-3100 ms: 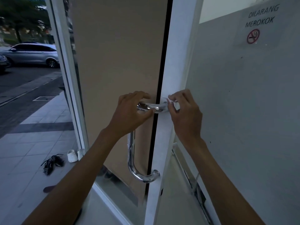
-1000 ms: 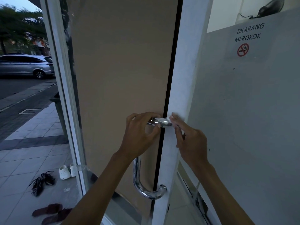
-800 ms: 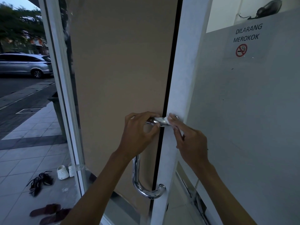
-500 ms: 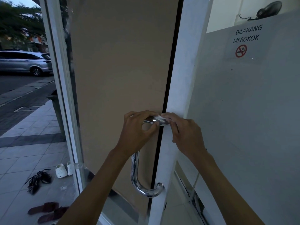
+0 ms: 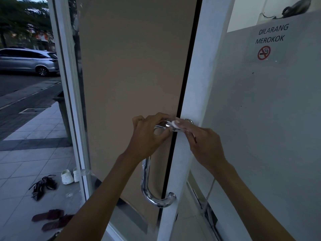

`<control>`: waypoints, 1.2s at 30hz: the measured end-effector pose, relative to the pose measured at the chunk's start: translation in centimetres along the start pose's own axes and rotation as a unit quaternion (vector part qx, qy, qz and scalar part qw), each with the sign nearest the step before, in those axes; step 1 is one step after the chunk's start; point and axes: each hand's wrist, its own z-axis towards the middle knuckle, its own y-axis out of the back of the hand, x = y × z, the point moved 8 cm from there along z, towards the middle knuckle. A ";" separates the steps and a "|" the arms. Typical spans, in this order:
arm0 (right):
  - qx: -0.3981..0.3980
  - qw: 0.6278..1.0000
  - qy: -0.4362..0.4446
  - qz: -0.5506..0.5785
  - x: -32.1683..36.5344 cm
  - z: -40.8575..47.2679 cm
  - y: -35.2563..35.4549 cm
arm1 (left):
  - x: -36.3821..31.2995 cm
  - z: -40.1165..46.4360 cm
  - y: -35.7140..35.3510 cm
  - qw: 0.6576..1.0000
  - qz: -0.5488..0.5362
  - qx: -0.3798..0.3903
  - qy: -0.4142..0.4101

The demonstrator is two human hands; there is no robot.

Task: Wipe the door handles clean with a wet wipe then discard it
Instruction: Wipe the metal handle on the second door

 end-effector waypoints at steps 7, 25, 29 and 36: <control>-0.065 0.996 -0.026 -0.056 0.2 0.1 0.0 | 0.0 0.3 -0.7 1.000 -0.009 0.009 0.008; -0.119 0.986 -0.114 0.025 -1.9 -2.7 -0.6 | 0.3 0.4 -1.2 1.000 -0.010 0.006 0.029; -0.090 0.995 -0.029 -0.027 0.5 -1.5 -1.0 | -0.1 0.5 -1.1 0.999 -0.026 0.009 0.020; -0.118 0.992 -0.045 -0.010 -0.8 -2.2 -0.7 | 0.1 0.5 -1.2 0.999 -0.023 0.014 0.036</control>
